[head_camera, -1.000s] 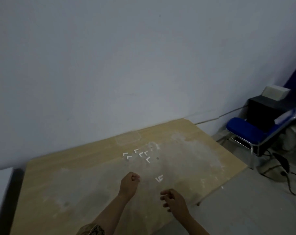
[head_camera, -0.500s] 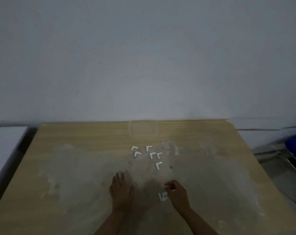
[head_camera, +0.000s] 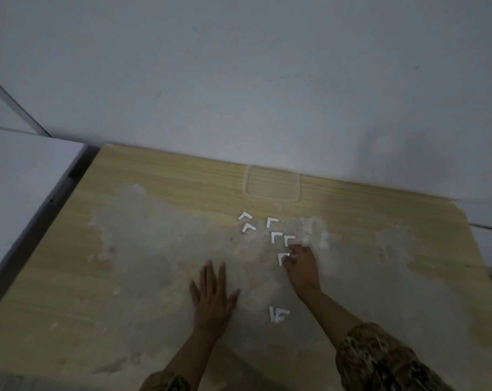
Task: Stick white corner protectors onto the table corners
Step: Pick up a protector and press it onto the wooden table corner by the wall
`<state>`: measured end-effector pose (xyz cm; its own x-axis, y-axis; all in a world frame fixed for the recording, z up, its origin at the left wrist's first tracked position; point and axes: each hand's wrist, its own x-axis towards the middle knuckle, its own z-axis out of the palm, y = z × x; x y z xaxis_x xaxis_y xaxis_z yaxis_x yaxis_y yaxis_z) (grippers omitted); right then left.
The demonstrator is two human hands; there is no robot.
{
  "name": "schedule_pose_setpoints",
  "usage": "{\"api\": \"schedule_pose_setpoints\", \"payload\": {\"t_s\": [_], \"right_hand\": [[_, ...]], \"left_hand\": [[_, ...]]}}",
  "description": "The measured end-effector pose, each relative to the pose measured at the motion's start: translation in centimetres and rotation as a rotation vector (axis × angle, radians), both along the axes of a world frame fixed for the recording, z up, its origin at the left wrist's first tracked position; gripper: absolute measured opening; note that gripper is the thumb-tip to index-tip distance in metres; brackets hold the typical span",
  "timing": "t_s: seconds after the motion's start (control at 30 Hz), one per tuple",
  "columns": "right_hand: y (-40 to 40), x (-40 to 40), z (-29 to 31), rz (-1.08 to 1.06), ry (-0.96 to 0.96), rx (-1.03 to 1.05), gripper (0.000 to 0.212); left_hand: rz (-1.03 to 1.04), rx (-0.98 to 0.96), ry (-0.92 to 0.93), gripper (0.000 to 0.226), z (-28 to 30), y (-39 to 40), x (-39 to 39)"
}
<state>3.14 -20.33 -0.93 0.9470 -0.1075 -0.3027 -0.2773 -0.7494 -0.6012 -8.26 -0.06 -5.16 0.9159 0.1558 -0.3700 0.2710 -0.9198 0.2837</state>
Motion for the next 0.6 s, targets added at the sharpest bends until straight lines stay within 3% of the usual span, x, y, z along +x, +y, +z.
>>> {"api": "schedule_pose_setpoints", "payload": {"t_s": [0.3,0.5,0.6], "right_hand": [[-1.6,-1.3,-0.6,0.085,-0.075,0.023,0.006],[-1.4,-4.2,1.8,-0.074,-0.162,0.292,0.013],[-0.7,-5.1,4.2,-0.134,-0.225,0.402,0.012]], "left_hand": [[0.004,-0.012,0.097,0.079,-0.2,0.2,0.6],[0.082,-0.027,0.172,0.075,3.2,-1.4,2.7],[0.235,-0.263,-0.034,0.057,5.9,-2.3,4.0]]}}
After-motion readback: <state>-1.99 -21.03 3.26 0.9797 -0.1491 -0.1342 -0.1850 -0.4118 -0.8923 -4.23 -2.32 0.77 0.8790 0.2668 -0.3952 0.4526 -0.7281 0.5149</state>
